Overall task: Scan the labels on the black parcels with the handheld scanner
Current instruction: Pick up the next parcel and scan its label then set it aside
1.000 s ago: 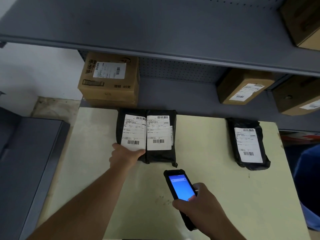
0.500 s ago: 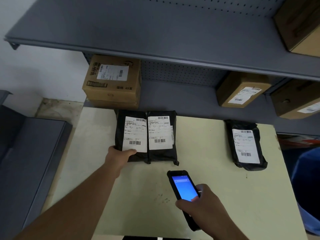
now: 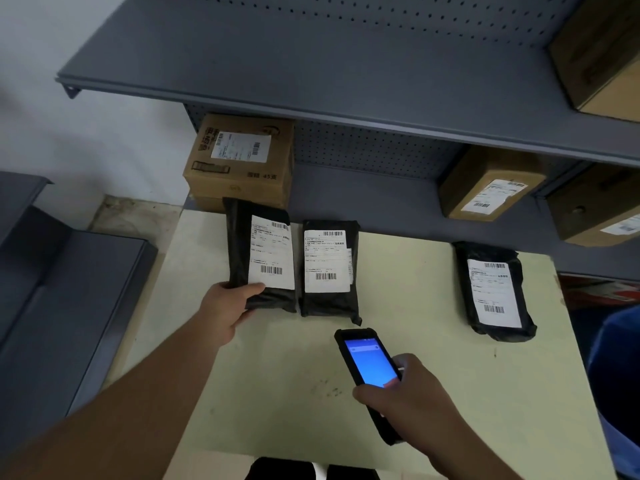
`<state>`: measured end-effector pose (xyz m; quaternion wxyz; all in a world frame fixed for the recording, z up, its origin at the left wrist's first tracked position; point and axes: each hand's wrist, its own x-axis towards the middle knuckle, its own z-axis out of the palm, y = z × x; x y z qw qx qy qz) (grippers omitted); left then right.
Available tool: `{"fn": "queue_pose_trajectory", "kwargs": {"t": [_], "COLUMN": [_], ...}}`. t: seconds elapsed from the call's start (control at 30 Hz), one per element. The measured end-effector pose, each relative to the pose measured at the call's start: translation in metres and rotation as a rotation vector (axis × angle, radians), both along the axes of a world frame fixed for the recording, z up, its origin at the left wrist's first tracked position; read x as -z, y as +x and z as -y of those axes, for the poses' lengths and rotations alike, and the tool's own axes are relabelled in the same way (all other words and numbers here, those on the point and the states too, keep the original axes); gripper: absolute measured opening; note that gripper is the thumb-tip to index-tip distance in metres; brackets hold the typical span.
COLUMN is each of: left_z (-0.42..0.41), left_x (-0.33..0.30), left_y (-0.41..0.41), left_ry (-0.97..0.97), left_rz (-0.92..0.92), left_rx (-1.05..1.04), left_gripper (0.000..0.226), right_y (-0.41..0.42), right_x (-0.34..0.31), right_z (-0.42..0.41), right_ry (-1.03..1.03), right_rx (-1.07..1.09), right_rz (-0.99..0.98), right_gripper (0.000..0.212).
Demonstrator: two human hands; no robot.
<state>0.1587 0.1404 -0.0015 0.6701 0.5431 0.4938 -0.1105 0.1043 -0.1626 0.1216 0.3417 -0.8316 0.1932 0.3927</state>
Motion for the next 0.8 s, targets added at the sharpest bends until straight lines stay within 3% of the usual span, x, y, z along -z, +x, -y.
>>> {"fn": "queue_pose_trajectory", "kwargs": {"t": [0.13,0.47,0.67,0.8], "left_z": [-0.005,0.021,0.038,0.048], "left_x": [-0.005,-0.018,-0.018,-0.017], "left_y": [-0.007,-0.009,-0.012,-0.015], "left_ry": [0.003,-0.033,-0.035,-0.011], "left_rz": [0.107,0.292,0.330,0.334], "left_rx": [-0.043,0.057,0.097,0.122], "left_gripper": [0.055,0.056,0.084,0.079], "right_y": [0.004,0.033,0.046,0.050], "right_x": [-0.003,-0.029,-0.043,-0.047], "right_z": [-0.001,-0.012,-0.019,-0.021], "right_ry": [0.024,0.031,0.020,0.042], "right_rx": [0.002,-0.105,-0.152,-0.148], "right_rz": [0.012,0.057,0.083,0.064], "right_gripper": [0.049,0.049,0.053,0.051]}}
